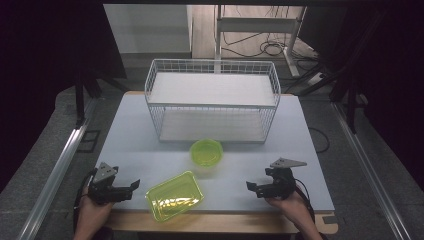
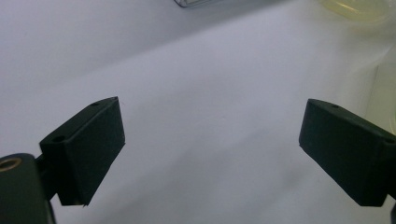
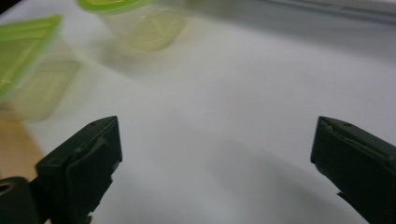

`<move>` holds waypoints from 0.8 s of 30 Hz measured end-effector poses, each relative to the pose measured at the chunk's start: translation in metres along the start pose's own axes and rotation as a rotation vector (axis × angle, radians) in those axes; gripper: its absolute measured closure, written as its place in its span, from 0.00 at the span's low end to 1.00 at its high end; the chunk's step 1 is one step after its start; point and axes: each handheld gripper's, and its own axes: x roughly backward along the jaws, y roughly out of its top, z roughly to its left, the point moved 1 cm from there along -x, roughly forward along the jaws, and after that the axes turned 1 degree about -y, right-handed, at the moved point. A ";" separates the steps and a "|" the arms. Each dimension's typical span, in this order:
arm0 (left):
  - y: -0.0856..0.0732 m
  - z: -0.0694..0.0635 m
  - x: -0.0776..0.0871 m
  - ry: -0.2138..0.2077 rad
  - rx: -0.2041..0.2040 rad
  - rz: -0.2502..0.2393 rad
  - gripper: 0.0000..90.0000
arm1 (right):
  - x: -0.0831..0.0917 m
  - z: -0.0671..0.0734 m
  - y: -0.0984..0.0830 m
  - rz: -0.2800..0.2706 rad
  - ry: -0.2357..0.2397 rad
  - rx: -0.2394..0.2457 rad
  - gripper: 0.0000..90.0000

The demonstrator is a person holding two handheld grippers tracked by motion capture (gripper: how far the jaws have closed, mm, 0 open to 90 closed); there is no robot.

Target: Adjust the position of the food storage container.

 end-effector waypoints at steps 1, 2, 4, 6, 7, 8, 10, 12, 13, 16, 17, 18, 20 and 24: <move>0.000 0.000 0.000 0.003 -0.005 0.000 0.07 | -0.001 -0.001 0.001 0.002 -0.003 -0.006 0.06; 0.000 -0.001 0.000 0.007 -0.014 0.005 0.07 | -0.002 -0.001 0.001 0.014 0.001 -0.016 0.07; -0.001 -0.001 -0.001 0.003 -0.020 0.012 0.07 | -0.003 -0.003 0.001 0.019 -0.016 -0.017 0.09; -0.002 -0.001 -0.002 -0.010 -0.019 0.011 0.06 | -0.003 -0.003 -0.001 0.035 -0.039 -0.006 0.10; -0.002 -0.001 -0.002 -0.017 -0.020 0.012 0.06 | -0.003 -0.004 -0.001 0.036 -0.045 -0.005 0.11; -0.003 -0.001 -0.003 -0.025 -0.025 0.007 0.06 | -0.002 -0.004 0.000 0.035 -0.045 -0.011 0.12; -0.004 -0.002 -0.003 -0.034 -0.037 0.000 0.06 | -0.001 -0.005 0.000 0.032 -0.041 -0.016 0.14; -0.004 -0.003 -0.003 -0.035 -0.047 -0.004 0.06 | -0.001 -0.004 0.000 0.038 -0.039 -0.009 0.15; -0.004 -0.003 -0.003 -0.036 -0.050 -0.007 0.06 | -0.002 -0.004 0.000 0.047 -0.040 -0.004 0.15; -0.004 -0.003 -0.004 -0.036 -0.054 -0.009 0.05 | -0.004 -0.002 0.000 0.070 -0.041 0.013 0.17; -0.004 -0.002 -0.004 -0.038 -0.054 -0.010 0.05 | -0.004 -0.001 0.000 0.074 -0.036 0.015 0.19; -0.004 -0.002 -0.004 -0.040 -0.053 -0.012 0.05 | -0.004 -0.001 0.001 0.077 -0.028 0.022 0.22; -0.005 -0.002 -0.004 -0.042 -0.054 -0.013 0.05 | -0.003 0.001 0.003 0.069 -0.021 0.034 0.26; -0.005 -0.003 -0.005 -0.043 -0.064 -0.008 0.05 | -0.003 0.006 0.011 0.069 0.034 0.057 0.45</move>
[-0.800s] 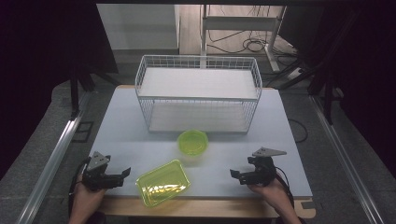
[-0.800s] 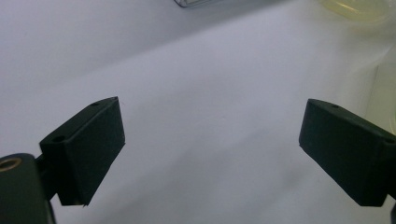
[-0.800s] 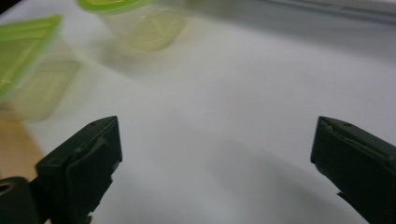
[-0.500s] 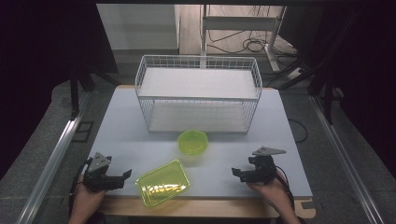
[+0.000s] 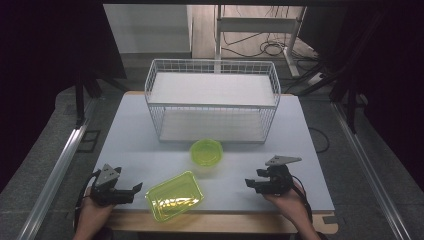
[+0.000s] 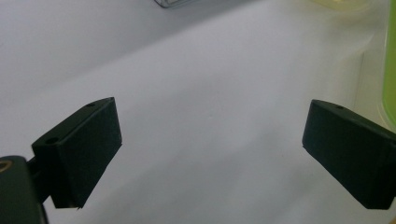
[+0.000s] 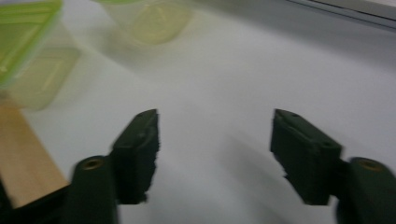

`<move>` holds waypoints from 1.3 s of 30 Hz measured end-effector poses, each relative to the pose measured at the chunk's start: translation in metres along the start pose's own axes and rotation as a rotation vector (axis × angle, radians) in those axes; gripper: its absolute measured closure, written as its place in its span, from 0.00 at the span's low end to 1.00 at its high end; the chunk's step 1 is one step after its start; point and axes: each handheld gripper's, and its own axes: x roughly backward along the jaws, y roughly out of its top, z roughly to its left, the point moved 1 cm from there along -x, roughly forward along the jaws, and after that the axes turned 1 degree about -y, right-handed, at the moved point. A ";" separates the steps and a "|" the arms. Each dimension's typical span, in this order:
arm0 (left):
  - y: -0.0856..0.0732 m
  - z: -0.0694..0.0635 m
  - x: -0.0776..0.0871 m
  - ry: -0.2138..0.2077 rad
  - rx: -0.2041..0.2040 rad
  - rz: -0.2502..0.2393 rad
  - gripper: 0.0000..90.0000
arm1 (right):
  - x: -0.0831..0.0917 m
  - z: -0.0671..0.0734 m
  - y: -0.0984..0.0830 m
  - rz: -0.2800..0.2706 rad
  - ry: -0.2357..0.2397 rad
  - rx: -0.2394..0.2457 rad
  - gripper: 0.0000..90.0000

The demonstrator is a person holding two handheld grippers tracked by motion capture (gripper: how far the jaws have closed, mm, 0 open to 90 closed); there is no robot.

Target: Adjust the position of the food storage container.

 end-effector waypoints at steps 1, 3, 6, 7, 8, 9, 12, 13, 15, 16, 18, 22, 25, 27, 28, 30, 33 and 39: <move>0.000 0.000 0.000 0.003 -0.004 0.001 0.05 | -0.001 0.002 0.003 0.005 0.014 0.015 0.51; 0.000 -0.001 0.000 0.005 -0.009 -0.001 0.05 | -0.003 0.007 0.009 0.014 0.039 0.048 0.58; 0.000 -0.001 0.000 0.007 -0.011 -0.001 0.05 | -0.005 0.016 0.022 0.011 0.072 0.117 0.72; 0.000 -0.001 0.000 0.007 -0.012 -0.002 0.05 | -0.005 0.017 0.025 0.011 0.078 0.132 0.76; 0.000 -0.001 0.000 0.007 -0.012 -0.002 0.05 | -0.006 0.020 0.028 0.012 0.092 0.144 0.80; 0.000 -0.001 0.000 0.007 -0.013 -0.003 0.05 | -0.006 0.021 0.032 0.009 0.101 0.158 0.84; 0.000 -0.002 -0.001 0.006 -0.020 -0.001 0.05 | -0.010 0.025 0.044 0.012 0.112 0.190 0.99; 0.000 -0.002 -0.001 0.007 -0.023 0.000 0.05 | -0.013 0.026 0.048 0.017 0.111 0.198 0.99; 0.000 -0.002 -0.001 0.009 -0.023 0.000 0.05 | -0.018 0.029 0.056 0.028 0.096 0.206 0.99; 0.000 -0.002 -0.001 0.009 -0.023 0.000 0.05 | -0.022 0.031 0.059 0.029 0.092 0.210 0.99; 0.000 -0.002 -0.001 0.009 -0.023 0.000 0.05 | -0.028 0.035 0.067 0.021 0.089 0.215 0.99; 0.000 -0.002 -0.001 0.007 -0.024 0.001 0.05 | -0.042 0.044 0.084 0.000 0.079 0.219 0.99; 0.000 -0.002 -0.002 0.006 -0.030 0.006 0.05 | -0.050 0.051 0.098 -0.012 0.095 0.231 0.99; 0.000 -0.003 -0.002 0.006 -0.034 0.008 0.05 | -0.055 0.055 0.106 -0.015 0.106 0.253 0.99; 0.000 -0.003 -0.002 0.007 -0.036 0.008 0.05 | -0.058 0.058 0.109 -0.013 0.113 0.263 0.99; 0.000 -0.003 -0.002 0.009 -0.036 0.005 0.05 | -0.064 0.063 0.116 -0.009 0.117 0.289 0.99; 0.000 -0.003 -0.002 0.009 -0.034 0.003 0.05 | -0.073 0.072 0.125 -0.001 0.119 0.314 0.99; 0.000 -0.003 -0.002 0.007 -0.035 0.002 0.05 | -0.088 0.084 0.141 -0.006 0.126 0.352 0.99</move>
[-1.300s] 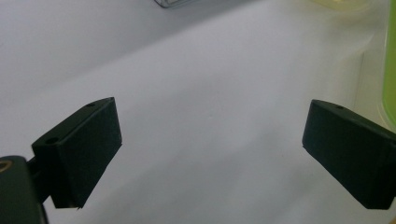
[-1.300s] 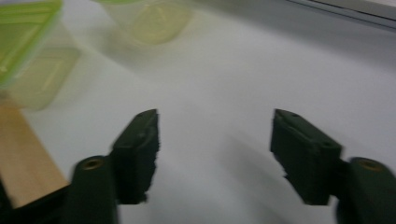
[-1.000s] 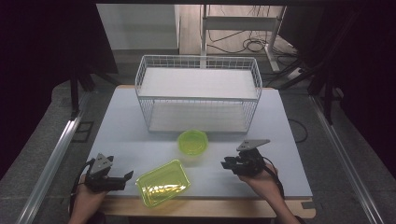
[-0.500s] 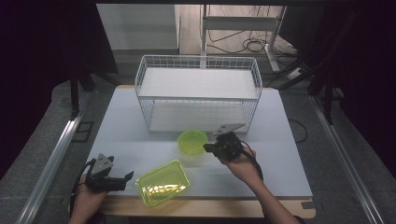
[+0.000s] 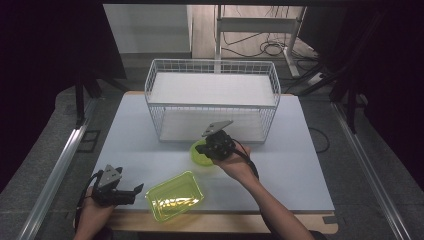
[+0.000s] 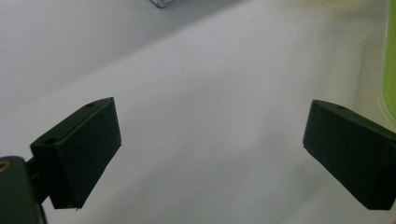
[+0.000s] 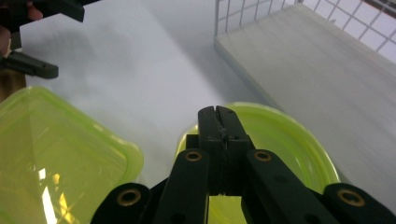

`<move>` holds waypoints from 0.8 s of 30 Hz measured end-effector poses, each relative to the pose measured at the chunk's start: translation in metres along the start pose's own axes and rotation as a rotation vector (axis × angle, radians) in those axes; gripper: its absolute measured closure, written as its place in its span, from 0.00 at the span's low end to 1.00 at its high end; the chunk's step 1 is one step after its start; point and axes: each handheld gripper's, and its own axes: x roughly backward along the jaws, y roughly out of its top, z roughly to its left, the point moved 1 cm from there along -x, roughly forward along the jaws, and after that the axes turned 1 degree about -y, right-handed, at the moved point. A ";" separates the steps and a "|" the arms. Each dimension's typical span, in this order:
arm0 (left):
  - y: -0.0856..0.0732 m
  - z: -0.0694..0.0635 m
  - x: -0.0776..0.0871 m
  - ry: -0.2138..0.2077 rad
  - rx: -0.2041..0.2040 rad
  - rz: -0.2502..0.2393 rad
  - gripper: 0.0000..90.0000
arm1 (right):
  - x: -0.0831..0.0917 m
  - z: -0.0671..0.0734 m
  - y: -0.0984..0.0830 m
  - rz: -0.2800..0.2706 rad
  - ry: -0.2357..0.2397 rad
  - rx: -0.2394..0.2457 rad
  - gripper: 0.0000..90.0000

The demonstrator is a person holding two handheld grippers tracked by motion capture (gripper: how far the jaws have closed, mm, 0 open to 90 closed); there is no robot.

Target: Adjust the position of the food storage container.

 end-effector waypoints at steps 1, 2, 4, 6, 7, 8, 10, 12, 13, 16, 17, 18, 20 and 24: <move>0.000 0.000 0.000 0.000 0.000 0.000 0.05 | -0.003 0.000 0.003 -0.001 0.005 -0.004 0.99; 0.000 0.000 0.000 0.000 0.001 0.000 0.05 | -0.005 0.000 0.005 -0.002 0.008 -0.006 0.99; 0.000 0.000 0.000 0.000 0.004 0.000 0.05 | -0.011 0.000 0.009 -0.004 0.013 -0.009 0.99; 0.000 0.001 0.000 -0.001 0.006 0.000 0.05 | -0.016 -0.001 0.013 -0.007 0.018 -0.010 0.99; 0.000 0.001 0.000 -0.001 0.006 0.001 0.05 | -0.019 -0.001 0.015 -0.008 0.018 -0.008 0.99; -0.001 0.001 0.000 -0.001 0.006 0.002 0.05 | -0.021 -0.001 0.016 -0.008 0.019 -0.010 0.99; -0.001 0.001 -0.001 -0.001 0.003 0.006 0.05 | -0.026 -0.002 0.020 -0.009 0.022 -0.009 0.99; -0.001 0.001 -0.001 -0.002 0.002 0.006 0.05 | -0.032 -0.002 0.023 -0.005 0.026 -0.008 0.99; -0.001 0.001 -0.001 -0.002 0.001 0.005 0.05 | -0.035 -0.002 0.025 0.002 0.026 -0.007 0.99; 0.000 0.001 -0.001 -0.002 0.000 0.006 0.05 | -0.045 0.001 0.026 0.025 0.037 -0.004 0.99; 0.000 0.001 -0.001 -0.002 0.000 0.005 0.05 | -0.048 0.002 0.026 0.033 0.041 -0.002 0.99; -0.001 0.001 -0.001 -0.002 0.001 0.005 0.05 | -0.051 0.003 0.025 0.043 0.044 -0.001 0.99; -0.001 0.000 -0.001 -0.003 0.004 0.002 0.05 | -0.058 0.006 0.022 0.066 0.046 0.003 0.99; 0.000 0.000 -0.001 -0.004 -0.001 0.004 0.05 | -0.065 0.005 0.016 0.091 0.041 0.008 0.99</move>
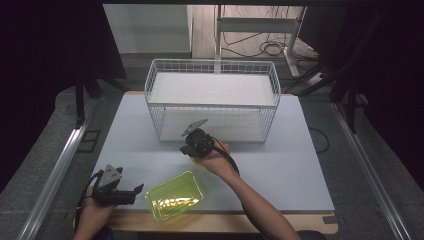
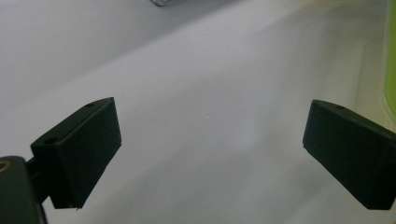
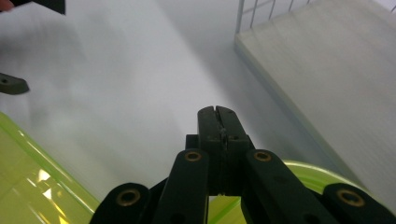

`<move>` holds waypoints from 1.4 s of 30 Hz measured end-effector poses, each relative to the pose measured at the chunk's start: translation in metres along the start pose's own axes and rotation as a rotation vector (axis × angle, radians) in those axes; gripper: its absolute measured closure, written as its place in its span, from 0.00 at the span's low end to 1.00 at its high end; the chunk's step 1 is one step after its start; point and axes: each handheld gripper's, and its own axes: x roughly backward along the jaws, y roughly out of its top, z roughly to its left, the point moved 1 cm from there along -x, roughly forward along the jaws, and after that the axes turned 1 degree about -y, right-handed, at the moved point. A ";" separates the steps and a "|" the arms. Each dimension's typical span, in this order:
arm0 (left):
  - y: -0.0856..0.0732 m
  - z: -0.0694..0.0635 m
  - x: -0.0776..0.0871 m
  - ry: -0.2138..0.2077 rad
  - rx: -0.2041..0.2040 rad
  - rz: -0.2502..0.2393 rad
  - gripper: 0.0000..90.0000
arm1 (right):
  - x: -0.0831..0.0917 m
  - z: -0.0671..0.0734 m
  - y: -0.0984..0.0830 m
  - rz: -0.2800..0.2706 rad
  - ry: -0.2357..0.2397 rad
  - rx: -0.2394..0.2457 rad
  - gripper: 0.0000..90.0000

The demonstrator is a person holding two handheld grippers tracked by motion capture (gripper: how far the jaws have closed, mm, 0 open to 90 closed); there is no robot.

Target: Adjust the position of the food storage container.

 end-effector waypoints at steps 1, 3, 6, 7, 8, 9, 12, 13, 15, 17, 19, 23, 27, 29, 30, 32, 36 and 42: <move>0.000 0.000 0.000 0.000 -0.001 0.000 0.05 | -0.001 -0.001 -0.001 0.005 -0.003 0.001 0.99; 0.000 0.000 0.000 0.000 -0.002 0.002 0.05 | -0.002 -0.004 -0.004 0.011 -0.008 -0.005 0.99; 0.000 0.000 0.000 0.001 -0.002 0.004 0.05 | 0.000 -0.006 -0.006 0.011 -0.018 -0.014 0.99; 0.000 0.000 0.000 0.001 -0.003 0.004 0.05 | 0.000 -0.007 -0.006 0.014 -0.027 -0.007 0.99; 0.000 -0.001 -0.001 0.002 -0.004 0.004 0.05 | 0.001 -0.007 -0.007 0.018 -0.032 -0.010 0.99; 0.000 -0.001 -0.001 0.002 -0.005 0.004 0.05 | 0.002 -0.008 -0.008 0.020 -0.035 -0.013 0.99; 0.000 -0.001 -0.001 0.002 -0.005 0.005 0.05 | 0.005 -0.010 -0.010 0.027 -0.054 -0.009 0.99; 0.000 -0.001 -0.001 0.002 -0.005 0.005 0.05 | 0.006 -0.011 -0.011 0.029 -0.059 -0.010 0.99; 0.000 -0.001 -0.001 0.002 -0.005 0.005 0.05 | 0.010 -0.014 -0.014 0.028 -0.065 -0.016 0.99; 0.000 -0.001 -0.001 0.001 -0.005 0.006 0.05 | 0.014 -0.017 -0.018 0.026 -0.071 -0.026 0.99; 0.000 -0.001 -0.001 0.001 -0.007 0.007 0.05 | 0.018 -0.020 -0.023 0.021 -0.076 -0.029 0.99; 0.000 -0.001 -0.001 0.001 -0.007 0.008 0.05 | 0.029 -0.027 -0.034 0.013 -0.087 -0.056 0.99; 0.000 -0.001 -0.001 0.002 -0.008 0.010 0.05 | 0.040 -0.031 -0.044 0.013 -0.098 -0.077 0.99; 0.000 -0.001 -0.001 0.003 -0.008 0.010 0.05 | 0.046 -0.034 -0.050 0.010 -0.107 -0.081 0.99; 0.000 -0.001 -0.002 0.003 -0.008 0.010 0.05 | 0.049 -0.035 -0.054 0.012 -0.113 -0.089 0.99; 0.000 -0.002 -0.002 0.004 -0.009 0.010 0.05 | 0.056 -0.038 -0.060 0.008 -0.123 -0.101 0.99; 0.000 -0.002 -0.002 0.004 -0.011 0.012 0.05 | 0.069 -0.044 -0.074 0.002 -0.143 -0.131 0.99; 0.000 -0.002 -0.002 0.006 -0.013 0.015 0.05 | 0.090 -0.050 -0.095 -0.012 -0.167 -0.171 0.99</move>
